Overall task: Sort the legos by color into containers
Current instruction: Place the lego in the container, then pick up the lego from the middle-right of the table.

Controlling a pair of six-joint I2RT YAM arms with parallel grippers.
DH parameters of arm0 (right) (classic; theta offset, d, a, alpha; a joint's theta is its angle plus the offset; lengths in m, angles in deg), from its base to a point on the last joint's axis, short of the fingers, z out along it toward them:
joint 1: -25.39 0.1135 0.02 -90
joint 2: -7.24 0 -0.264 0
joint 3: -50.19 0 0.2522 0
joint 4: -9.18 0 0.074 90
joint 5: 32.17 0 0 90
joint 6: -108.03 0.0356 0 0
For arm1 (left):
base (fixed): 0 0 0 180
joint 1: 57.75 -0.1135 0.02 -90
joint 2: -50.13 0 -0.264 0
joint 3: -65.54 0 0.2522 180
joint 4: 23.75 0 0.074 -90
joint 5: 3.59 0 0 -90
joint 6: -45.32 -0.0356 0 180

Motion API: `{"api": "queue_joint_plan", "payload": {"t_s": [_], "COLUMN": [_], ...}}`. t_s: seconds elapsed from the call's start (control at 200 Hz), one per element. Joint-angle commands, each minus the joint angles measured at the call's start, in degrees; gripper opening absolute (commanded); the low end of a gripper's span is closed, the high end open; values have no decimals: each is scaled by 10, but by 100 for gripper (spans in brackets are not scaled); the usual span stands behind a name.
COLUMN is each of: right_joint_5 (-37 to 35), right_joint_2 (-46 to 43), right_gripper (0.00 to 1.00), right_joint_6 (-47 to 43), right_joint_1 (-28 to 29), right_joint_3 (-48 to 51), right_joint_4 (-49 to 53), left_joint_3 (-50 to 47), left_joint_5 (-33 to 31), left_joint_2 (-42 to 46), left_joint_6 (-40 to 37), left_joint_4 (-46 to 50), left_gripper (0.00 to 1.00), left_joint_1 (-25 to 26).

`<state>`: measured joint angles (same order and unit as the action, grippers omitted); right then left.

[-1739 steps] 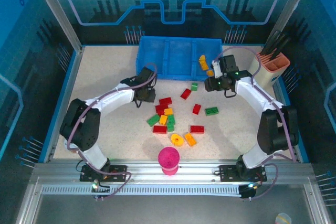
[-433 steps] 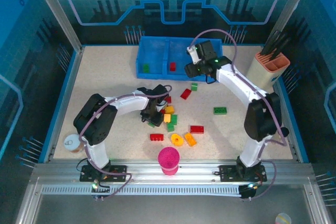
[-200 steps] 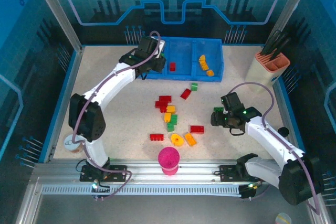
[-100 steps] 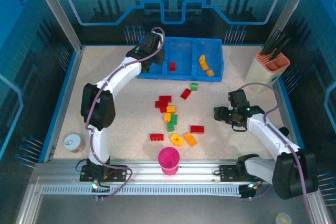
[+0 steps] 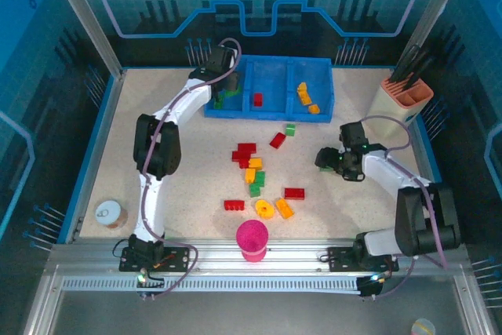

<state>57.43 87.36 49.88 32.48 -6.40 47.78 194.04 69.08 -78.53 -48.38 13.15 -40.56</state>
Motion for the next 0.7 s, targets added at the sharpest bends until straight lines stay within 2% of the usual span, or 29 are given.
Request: {"api": "queue_joint_plan", "payload": {"t_s": [0.0,0.19,0.37,0.545,0.696], "right_joint_5": [-3,-10,1,-51,-83], "right_joint_2": [23,63,115,140,166], "right_gripper": [89,92,94,95,91], "right_joint_6": [-12,-14,-52,-89,-114], "right_joint_1": [-9,-15,-12,3,25], "right_joint_3": [-23,-42,-72,-104,-126], "right_joint_4": [-3,-9,2,44,72], "left_joint_3": [24,24,21,12,11], "left_joint_5": [4,15,13,11,11], "left_joint_2": [-5,3,13,23,32], "left_joint_6": [-8,-13,-20,-25,-25], "left_joint_4": [11,14,19,19,24], "left_gripper": [64,67,69,70,70], "left_joint_1": [-2,-1,-1,-2,-2]}}
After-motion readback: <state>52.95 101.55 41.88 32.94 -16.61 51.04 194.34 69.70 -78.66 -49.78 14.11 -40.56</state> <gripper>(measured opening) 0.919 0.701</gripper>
